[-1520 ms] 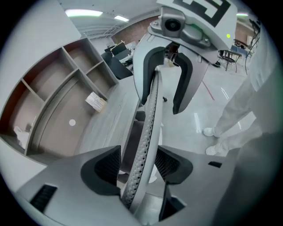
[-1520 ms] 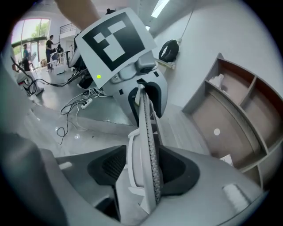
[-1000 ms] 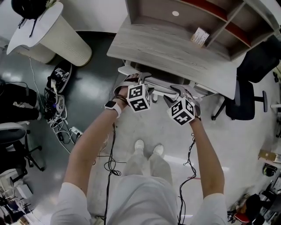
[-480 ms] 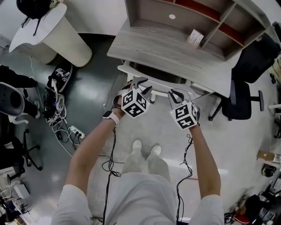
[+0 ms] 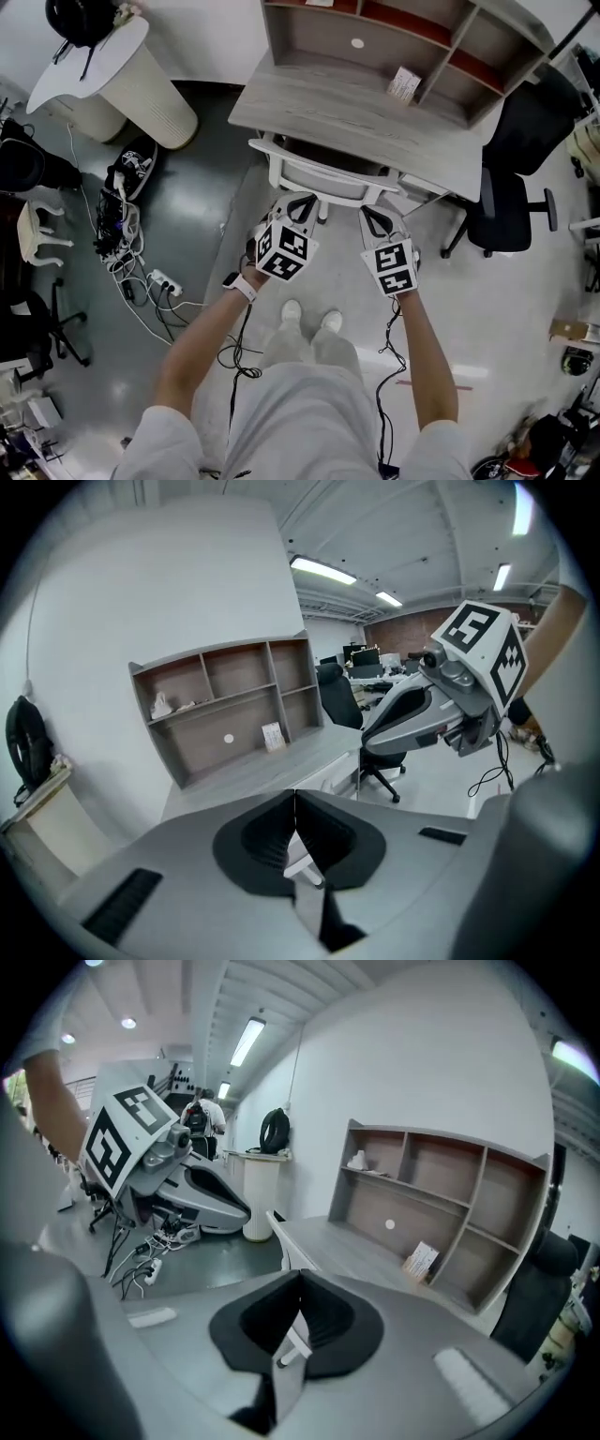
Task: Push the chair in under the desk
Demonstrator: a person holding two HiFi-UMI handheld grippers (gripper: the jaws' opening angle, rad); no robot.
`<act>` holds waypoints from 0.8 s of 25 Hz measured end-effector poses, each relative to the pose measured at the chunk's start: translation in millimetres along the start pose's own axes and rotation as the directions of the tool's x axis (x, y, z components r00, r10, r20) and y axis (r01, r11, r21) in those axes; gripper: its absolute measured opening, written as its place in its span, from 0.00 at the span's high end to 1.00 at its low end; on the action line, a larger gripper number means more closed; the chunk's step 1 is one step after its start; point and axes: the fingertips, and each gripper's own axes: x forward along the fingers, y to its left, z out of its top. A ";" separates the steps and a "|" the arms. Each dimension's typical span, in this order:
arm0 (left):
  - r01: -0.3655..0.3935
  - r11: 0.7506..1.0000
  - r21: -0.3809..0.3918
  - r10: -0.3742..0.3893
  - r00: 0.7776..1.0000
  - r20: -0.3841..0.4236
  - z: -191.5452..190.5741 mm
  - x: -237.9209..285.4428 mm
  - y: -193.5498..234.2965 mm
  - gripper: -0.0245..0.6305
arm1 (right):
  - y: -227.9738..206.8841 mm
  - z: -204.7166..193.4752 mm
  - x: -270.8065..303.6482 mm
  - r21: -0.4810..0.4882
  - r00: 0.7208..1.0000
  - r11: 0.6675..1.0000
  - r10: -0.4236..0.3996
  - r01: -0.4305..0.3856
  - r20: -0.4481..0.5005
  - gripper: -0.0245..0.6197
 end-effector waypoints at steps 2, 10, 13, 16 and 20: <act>0.002 1.000 -0.027 -0.002 1.000 0.014 4.0 -16.6 -13.9 0.95 | 7.0 3.3 -14.5 0.026 1.000 1.000 -0.008 0.007 0.019 0.95; -0.046 0.983 -0.180 0.064 0.993 0.097 28.3 -79.2 -40.9 0.95 | 24.0 31.5 -75.9 0.075 0.993 0.996 -0.061 0.053 0.104 0.95; -0.067 0.971 -0.231 0.100 0.986 0.133 36.8 -103.1 -42.2 0.95 | 29.3 46.1 -99.6 0.087 0.987 0.994 -0.081 0.069 0.141 0.95; -0.081 0.960 -0.269 0.129 0.978 0.166 43.7 -125.0 -42.1 0.95 | 30.3 58.0 -121.6 0.092 0.980 0.992 -0.106 0.091 0.170 0.95; -0.079 0.944 -0.320 0.153 0.965 0.215 54.4 -154.0 -44.9 0.95 | 34.5 68.4 -147.2 0.101 0.969 0.989 -0.128 0.108 0.210 0.95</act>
